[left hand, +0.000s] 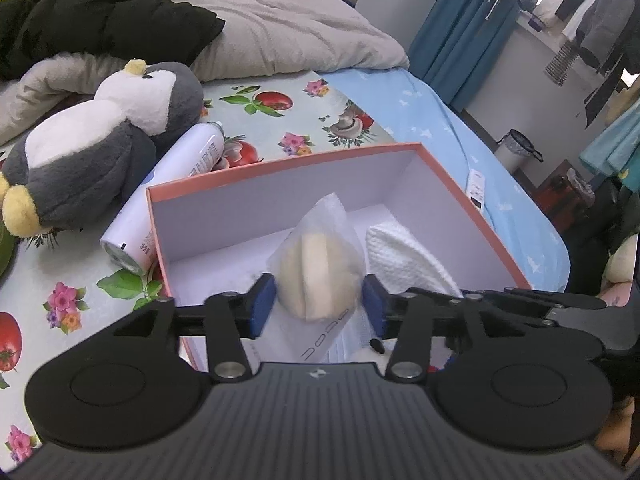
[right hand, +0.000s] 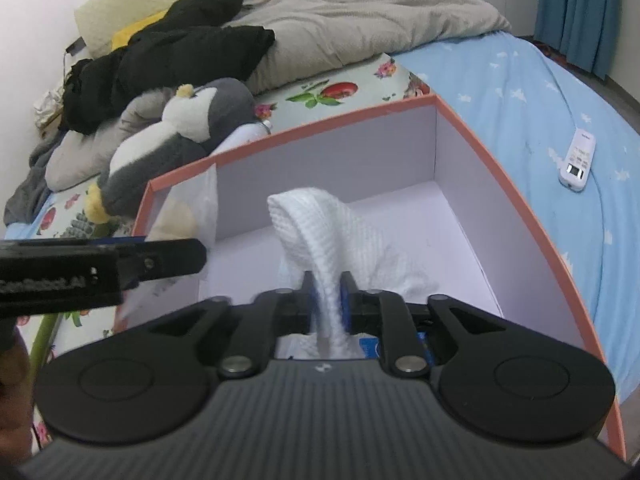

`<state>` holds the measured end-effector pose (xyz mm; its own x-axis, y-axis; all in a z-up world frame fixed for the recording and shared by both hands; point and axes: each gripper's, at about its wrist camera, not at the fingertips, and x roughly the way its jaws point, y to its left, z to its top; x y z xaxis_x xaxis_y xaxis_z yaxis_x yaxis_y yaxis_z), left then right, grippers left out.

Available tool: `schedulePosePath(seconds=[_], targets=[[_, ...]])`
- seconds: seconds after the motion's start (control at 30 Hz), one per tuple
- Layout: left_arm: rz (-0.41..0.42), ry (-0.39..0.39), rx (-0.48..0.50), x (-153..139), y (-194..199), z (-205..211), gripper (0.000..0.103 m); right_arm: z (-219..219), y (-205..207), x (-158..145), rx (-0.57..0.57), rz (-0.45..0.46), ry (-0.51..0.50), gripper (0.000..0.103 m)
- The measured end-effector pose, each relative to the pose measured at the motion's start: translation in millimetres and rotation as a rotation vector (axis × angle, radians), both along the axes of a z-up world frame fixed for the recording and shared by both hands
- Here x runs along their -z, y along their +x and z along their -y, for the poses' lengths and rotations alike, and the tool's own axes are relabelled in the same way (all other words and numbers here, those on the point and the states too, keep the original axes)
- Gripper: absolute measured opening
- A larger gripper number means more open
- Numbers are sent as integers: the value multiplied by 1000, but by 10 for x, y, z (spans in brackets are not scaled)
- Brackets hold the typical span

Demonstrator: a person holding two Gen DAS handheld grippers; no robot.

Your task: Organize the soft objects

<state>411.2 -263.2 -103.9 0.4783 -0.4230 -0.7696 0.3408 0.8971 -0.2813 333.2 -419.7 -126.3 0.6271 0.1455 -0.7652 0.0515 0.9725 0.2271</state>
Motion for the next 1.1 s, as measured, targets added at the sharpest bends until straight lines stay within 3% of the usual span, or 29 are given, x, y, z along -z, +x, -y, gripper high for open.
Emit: schedulePosePath(seconds=[0.03, 0.07, 0.1, 0.4, 0.73, 1.1], targets=[[3, 0, -9, -12, -12, -12, 60, 5, -4, 8, 5, -3, 0, 48], [7, 0, -11, -30, -27, -21, 61, 9, -20, 8, 13, -1, -3, 57], [14, -3, -4, -51, -45, -23, 61, 7, -27, 3, 19, 3, -7, 58], [87, -7, 3, -426, -390, -132, 61, 4, -317, -277, 45, 60, -17, 58], [211, -41, 3, -1011, -1109, -408, 61, -128, -928, -796, 87, 171, -19, 58], [290, -81, 22, -1409, -1982, -720, 61, -400, -1627, -1232, 113, 282, -46, 58]])
